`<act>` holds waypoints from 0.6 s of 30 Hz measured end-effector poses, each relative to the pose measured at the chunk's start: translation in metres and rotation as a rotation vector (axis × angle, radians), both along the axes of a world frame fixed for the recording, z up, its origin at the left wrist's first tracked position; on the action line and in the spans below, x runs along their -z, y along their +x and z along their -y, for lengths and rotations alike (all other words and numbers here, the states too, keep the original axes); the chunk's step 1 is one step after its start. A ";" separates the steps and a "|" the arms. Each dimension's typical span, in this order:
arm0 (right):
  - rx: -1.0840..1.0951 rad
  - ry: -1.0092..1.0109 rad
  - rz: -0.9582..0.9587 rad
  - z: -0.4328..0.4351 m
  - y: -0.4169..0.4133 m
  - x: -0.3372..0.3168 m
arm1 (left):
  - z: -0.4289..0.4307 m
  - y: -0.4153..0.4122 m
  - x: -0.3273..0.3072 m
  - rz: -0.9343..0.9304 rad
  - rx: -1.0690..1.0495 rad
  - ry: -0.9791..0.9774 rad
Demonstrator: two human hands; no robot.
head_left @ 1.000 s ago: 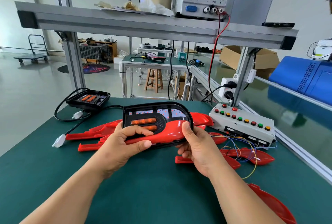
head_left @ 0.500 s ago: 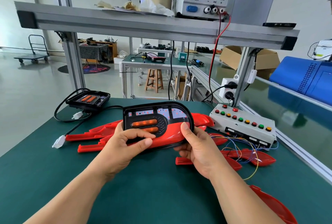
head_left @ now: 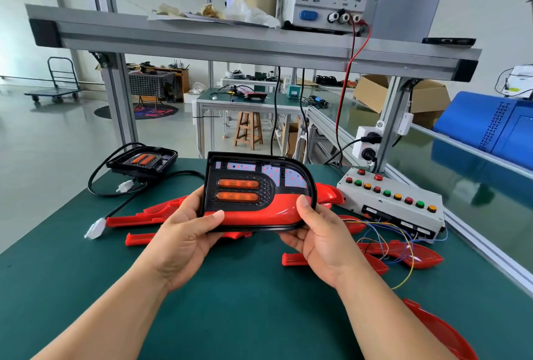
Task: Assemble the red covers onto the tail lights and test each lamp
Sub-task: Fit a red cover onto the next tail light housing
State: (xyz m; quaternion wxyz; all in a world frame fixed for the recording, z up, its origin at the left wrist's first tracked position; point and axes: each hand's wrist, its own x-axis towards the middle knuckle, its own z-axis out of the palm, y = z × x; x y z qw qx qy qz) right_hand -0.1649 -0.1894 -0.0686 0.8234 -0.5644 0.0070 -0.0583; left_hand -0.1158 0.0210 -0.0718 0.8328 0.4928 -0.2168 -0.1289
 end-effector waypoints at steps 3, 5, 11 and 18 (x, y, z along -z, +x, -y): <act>-0.003 0.028 0.000 0.001 0.000 0.000 | 0.000 0.001 0.001 0.000 0.003 0.017; -0.003 0.048 -0.002 0.000 0.000 0.000 | -0.001 0.000 0.000 -0.001 0.011 0.024; 0.010 0.086 0.012 -0.001 0.001 0.000 | 0.002 0.001 0.000 -0.004 -0.011 0.042; 0.051 0.082 0.041 -0.002 0.001 0.000 | 0.004 0.001 -0.002 -0.028 -0.028 0.013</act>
